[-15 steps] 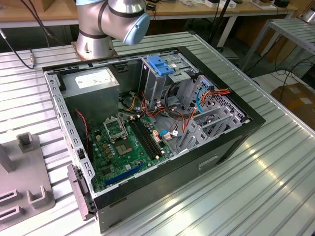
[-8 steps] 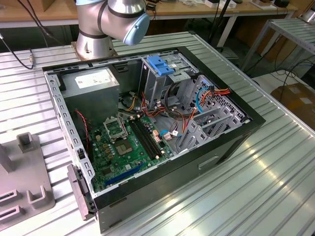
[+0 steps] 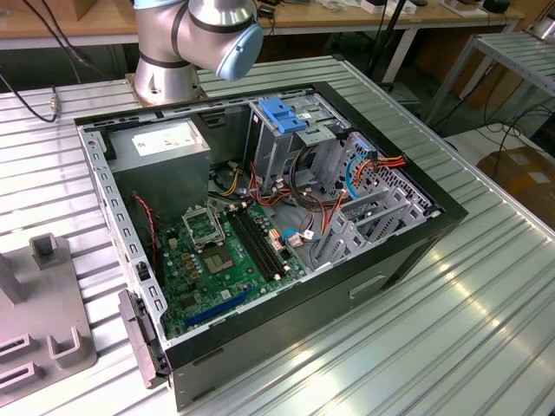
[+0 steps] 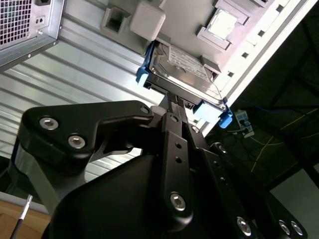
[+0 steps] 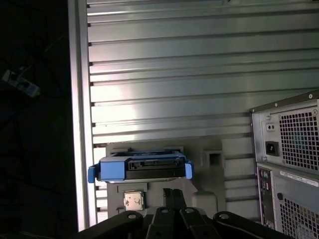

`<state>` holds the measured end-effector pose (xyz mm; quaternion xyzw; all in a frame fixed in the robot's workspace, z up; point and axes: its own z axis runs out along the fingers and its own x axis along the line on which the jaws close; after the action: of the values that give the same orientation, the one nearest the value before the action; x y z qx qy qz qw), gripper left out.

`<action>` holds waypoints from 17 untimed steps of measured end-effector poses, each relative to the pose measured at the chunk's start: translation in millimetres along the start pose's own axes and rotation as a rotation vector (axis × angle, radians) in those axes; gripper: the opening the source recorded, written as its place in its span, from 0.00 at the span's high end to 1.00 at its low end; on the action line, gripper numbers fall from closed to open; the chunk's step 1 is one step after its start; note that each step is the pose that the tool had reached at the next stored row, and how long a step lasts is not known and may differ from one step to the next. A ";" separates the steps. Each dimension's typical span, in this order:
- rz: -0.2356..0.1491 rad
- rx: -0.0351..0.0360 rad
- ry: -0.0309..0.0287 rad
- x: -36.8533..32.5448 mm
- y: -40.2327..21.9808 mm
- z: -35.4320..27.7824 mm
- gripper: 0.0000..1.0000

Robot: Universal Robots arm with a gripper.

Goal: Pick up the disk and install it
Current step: 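Reach for the disk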

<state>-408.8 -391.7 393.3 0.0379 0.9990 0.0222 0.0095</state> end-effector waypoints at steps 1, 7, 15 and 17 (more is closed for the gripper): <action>0.000 0.0000 -0.0001 2.2 -0.1 0.0 0.90; 0.000 0.0000 0.0000 11.2 -0.5 -0.2 0.90; 0.000 0.0000 0.0000 48.0 -2.4 -0.9 0.90; 0.000 -0.0001 -0.0002 49.0 -2.5 -0.8 0.90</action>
<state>-457.9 -390.5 393.2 0.0380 0.9990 0.0223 0.0096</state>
